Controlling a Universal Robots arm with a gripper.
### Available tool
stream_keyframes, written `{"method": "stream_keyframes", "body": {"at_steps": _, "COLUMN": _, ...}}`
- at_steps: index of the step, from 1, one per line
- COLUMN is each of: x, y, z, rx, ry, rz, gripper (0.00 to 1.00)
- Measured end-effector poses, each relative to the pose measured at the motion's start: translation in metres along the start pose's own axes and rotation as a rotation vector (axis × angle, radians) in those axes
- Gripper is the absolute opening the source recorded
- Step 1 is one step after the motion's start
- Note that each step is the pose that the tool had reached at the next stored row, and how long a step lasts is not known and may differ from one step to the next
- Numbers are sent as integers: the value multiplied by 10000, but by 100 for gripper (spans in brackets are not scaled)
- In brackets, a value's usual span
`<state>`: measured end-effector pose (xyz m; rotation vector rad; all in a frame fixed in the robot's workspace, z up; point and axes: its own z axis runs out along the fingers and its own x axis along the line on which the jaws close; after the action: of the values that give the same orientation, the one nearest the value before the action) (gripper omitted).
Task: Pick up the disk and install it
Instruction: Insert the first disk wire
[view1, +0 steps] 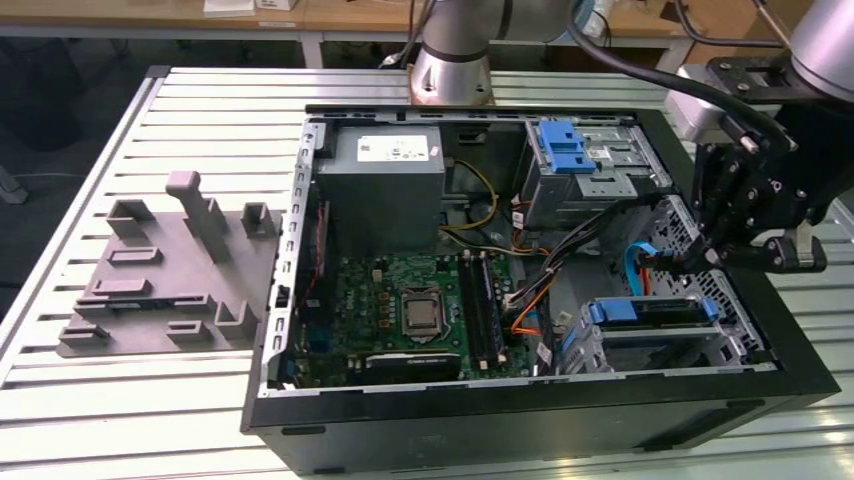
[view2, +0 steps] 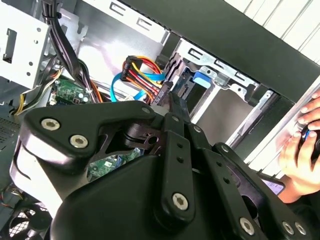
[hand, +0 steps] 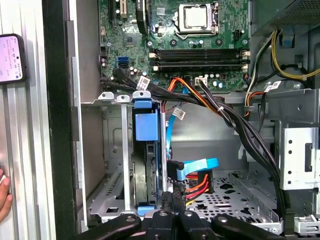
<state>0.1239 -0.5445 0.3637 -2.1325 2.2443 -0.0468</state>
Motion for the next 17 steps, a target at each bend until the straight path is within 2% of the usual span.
{"method": "stream_keyframes", "body": {"at_steps": 5, "x": -24, "y": 16, "z": 11, "rx": 24, "ry": 1, "rz": 0, "gripper": 11}}
{"method": "stream_keyframes", "body": {"at_steps": 6, "x": -27, "y": 22, "z": 13, "rx": 38, "ry": 0, "rz": -1, "gripper": 17}}
{"method": "stream_keyframes", "body": {"at_steps": 10, "x": -32, "y": 29, "z": 24, "rx": 52, "ry": -1, "rz": -1, "gripper": 19}}
{"method": "stream_keyframes", "body": {"at_steps": 11, "x": -37, "y": 31, "z": 24, "rx": 57, "ry": 2, "rz": -1, "gripper": 25}}
{"method": "stream_keyframes", "body": {"at_steps": 17, "x": -76, "y": 46, "z": 42, "rx": 84, "ry": -3, "rz": -2, "gripper": 25}}
